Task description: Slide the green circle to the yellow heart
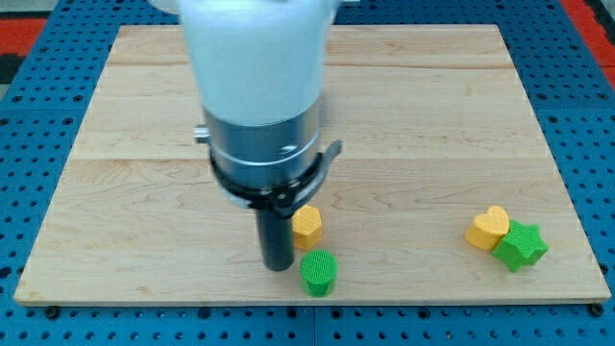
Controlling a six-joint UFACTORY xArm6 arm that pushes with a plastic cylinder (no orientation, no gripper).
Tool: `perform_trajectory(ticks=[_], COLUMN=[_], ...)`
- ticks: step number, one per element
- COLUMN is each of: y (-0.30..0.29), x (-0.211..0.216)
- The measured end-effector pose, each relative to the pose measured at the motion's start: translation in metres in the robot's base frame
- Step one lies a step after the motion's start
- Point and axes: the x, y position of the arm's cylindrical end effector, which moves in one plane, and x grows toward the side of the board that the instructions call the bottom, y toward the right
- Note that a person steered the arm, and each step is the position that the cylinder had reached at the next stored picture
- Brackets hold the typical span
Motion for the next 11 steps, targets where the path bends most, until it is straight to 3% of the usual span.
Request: perform_trajectory(ticks=[2, 4, 7, 11], y=[0.021, 0.032, 0.114, 0.136], x=[0.033, 0.012, -0.010, -0.038])
